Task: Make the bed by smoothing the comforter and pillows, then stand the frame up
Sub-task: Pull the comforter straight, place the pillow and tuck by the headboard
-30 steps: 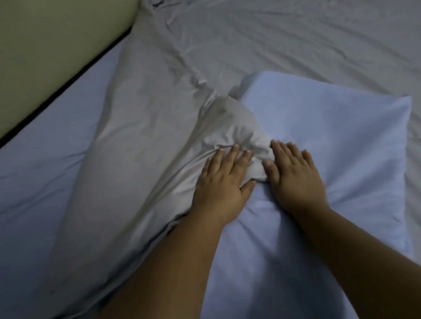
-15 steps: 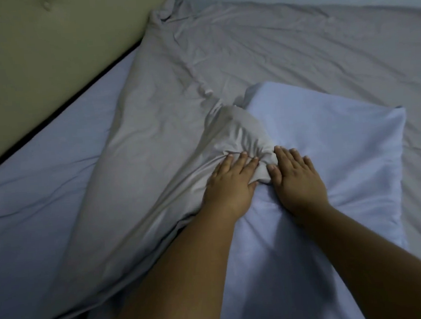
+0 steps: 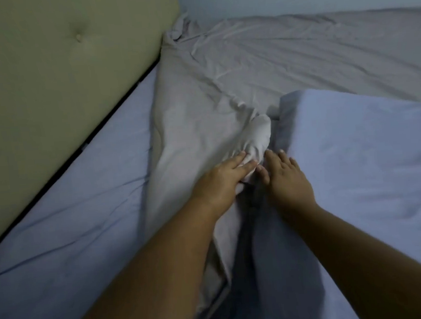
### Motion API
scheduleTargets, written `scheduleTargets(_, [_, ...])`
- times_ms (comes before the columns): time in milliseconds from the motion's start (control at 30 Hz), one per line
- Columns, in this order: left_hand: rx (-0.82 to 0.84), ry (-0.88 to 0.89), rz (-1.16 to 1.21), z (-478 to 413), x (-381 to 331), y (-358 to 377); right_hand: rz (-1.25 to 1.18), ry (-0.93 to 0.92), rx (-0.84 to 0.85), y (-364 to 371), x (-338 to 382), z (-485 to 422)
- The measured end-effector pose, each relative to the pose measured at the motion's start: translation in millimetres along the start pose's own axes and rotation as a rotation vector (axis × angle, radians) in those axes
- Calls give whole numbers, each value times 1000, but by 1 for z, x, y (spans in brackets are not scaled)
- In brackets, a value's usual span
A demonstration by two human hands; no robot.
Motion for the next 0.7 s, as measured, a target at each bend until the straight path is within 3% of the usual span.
scheduleTargets(200, [-30, 79, -122, 68, 128, -100, -170, 18, 58, 76, 155, -18])
scheduleTargets(467, [-44, -5, -442, 199, 315, -233, -177, -255, 225, 185, 368, -21])
scheduleTargets(567, [-85, -50, -488, 252, 361, -254, -143, -306, 283, 222, 409, -15])
scheduleTargets(700, [-41, -150, -515, 316, 399, -224, -70, -356, 317, 271, 435, 4])
Point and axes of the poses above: each hand's wrist, its own z-axis away from the middle knuckle, its own y-axis out of the palm, x = y × z, the point moved 7 cm from there along -z, towards the middle knuckle, and after that the axes turned 2 degrees about -x, right-handed, at the moved point
